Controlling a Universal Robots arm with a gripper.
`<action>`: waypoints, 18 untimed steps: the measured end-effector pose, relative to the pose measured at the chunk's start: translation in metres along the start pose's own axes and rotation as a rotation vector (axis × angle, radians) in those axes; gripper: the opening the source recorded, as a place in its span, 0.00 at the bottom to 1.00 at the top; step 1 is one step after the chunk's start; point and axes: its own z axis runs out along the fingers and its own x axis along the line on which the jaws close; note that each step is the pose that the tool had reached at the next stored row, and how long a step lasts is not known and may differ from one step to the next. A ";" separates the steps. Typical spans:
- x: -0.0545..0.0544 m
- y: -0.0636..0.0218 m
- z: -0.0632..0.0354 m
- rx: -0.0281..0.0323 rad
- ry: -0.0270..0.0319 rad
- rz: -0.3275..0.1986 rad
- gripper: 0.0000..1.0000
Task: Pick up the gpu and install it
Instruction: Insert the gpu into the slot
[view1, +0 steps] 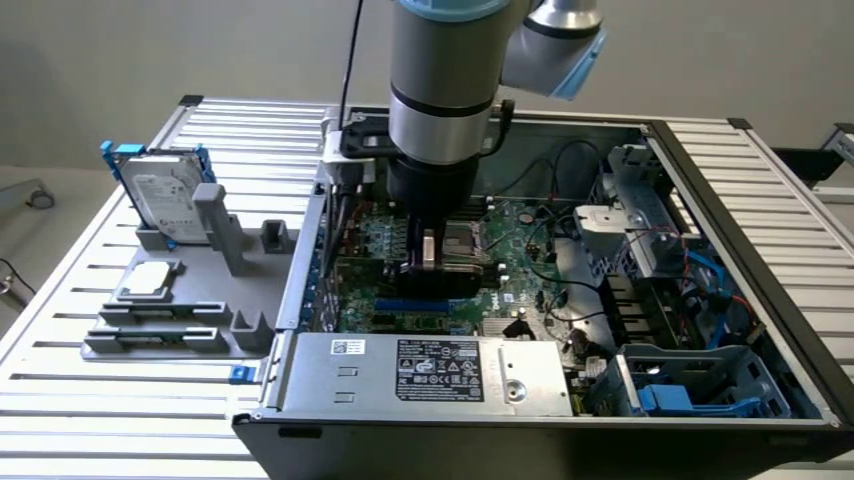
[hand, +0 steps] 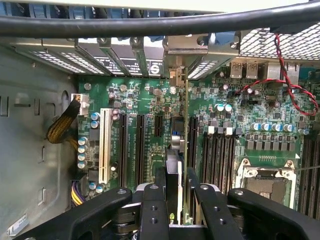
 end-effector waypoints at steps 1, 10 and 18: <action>0.000 0.0000 0.0008 0.0000 0.0001 0.000 0.27; 0.000 0.0001 0.0065 -0.0001 0.0001 0.000 0.27; 0.000 0.0011 0.0098 0.0000 0.0001 0.000 0.27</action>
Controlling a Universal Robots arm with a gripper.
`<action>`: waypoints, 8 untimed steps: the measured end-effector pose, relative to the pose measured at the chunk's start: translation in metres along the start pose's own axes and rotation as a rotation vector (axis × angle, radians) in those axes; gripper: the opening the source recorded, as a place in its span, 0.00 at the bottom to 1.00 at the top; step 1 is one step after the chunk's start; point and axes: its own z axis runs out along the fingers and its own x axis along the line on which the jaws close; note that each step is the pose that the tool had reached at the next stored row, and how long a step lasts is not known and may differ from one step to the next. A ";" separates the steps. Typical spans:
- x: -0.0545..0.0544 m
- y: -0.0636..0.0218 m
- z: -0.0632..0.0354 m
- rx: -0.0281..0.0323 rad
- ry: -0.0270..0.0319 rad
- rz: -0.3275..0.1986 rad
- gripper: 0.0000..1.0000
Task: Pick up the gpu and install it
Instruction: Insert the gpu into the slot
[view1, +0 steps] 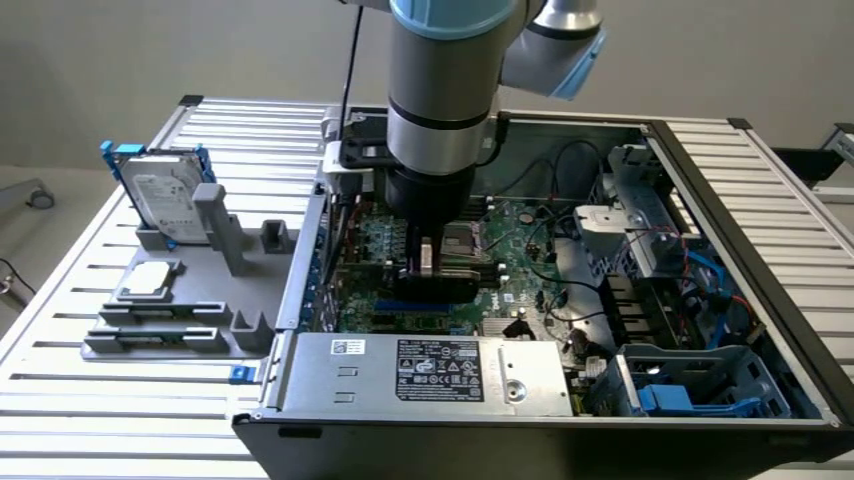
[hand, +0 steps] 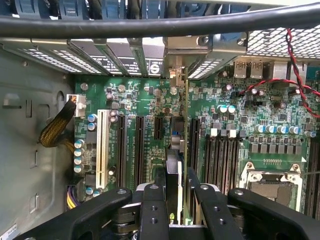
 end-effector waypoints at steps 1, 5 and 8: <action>0.000 0.0001 0.0004 0.0000 0.0000 0.000 0.27; 0.000 0.0003 0.0021 -0.0001 0.0001 0.000 0.27; 0.000 0.0005 0.0027 -0.0003 0.0004 0.000 0.27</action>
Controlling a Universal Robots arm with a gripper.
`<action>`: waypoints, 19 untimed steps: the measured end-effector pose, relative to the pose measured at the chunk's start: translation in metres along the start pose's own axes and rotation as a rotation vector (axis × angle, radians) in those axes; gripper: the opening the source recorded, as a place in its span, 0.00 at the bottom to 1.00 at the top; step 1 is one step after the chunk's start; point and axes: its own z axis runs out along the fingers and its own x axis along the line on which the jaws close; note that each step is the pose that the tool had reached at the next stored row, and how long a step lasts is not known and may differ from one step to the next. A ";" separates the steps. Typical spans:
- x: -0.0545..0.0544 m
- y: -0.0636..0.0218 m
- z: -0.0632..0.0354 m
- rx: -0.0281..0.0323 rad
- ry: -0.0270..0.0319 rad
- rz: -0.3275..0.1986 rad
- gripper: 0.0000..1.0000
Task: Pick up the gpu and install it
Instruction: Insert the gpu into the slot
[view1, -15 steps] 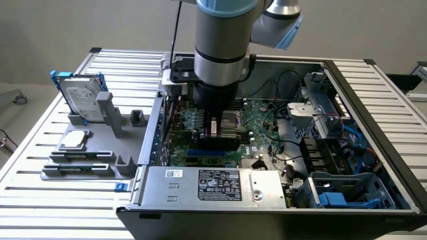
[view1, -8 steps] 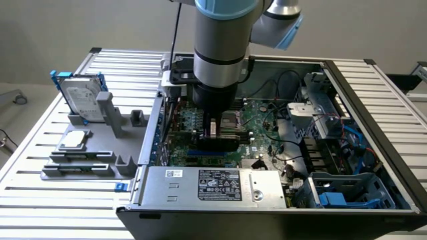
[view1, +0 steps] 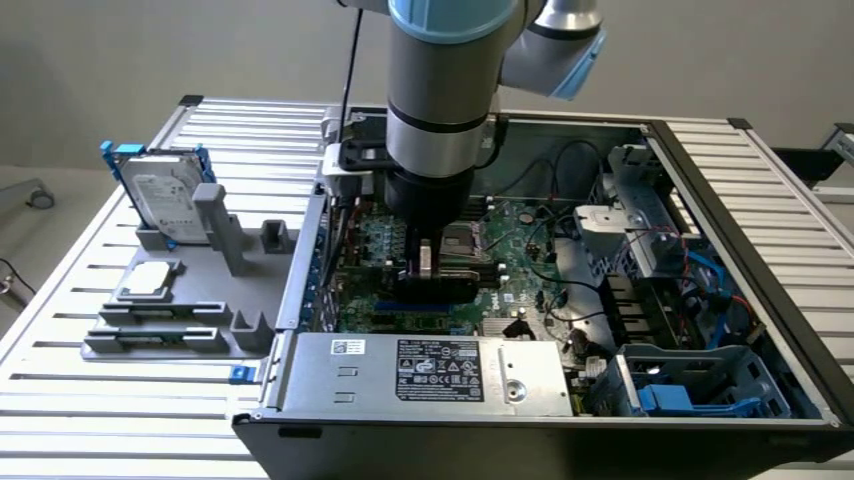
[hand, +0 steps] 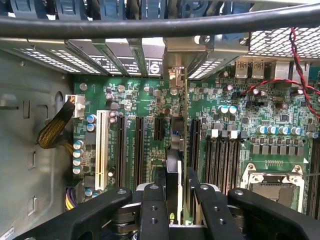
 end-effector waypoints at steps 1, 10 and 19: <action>0.000 0.0000 0.0000 0.0000 0.0000 0.000 0.27; 0.000 0.0004 -0.0011 0.0001 -0.0004 0.000 0.27; 0.000 0.0013 -0.0038 -0.0012 0.0050 0.000 0.27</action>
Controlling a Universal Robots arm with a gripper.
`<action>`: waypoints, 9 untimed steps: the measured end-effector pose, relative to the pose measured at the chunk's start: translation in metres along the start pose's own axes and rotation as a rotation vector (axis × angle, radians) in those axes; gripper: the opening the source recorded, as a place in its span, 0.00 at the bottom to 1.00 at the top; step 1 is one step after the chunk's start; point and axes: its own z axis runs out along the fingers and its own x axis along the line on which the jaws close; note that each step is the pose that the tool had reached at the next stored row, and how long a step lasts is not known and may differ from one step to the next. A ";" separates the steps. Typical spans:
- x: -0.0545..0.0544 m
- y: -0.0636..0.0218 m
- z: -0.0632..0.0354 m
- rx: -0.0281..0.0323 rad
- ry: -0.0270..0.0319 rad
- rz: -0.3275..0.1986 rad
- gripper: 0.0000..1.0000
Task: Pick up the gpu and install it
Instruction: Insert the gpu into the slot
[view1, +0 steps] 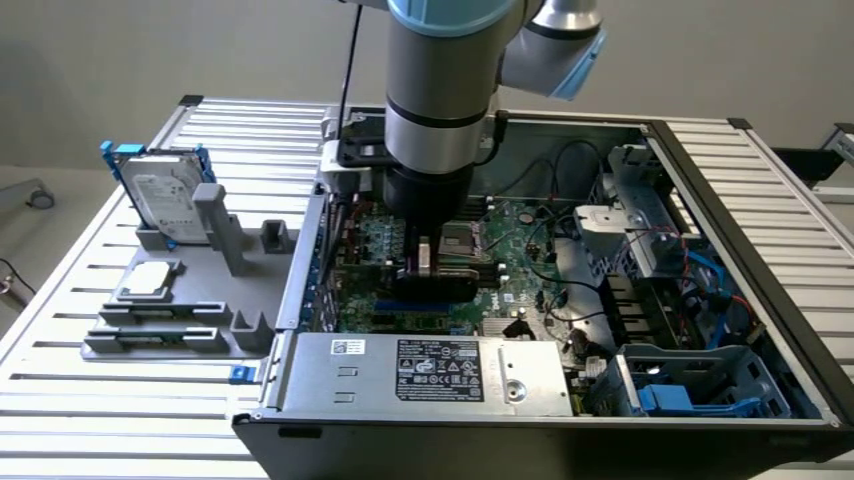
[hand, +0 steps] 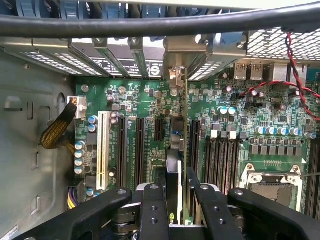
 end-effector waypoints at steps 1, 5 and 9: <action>0.000 0.0001 0.0001 -0.0001 0.0026 0.000 0.27; 0.000 0.0005 0.0010 -0.0005 0.0093 0.000 0.27; 0.000 0.0008 0.0023 -0.0006 0.0096 -0.003 0.27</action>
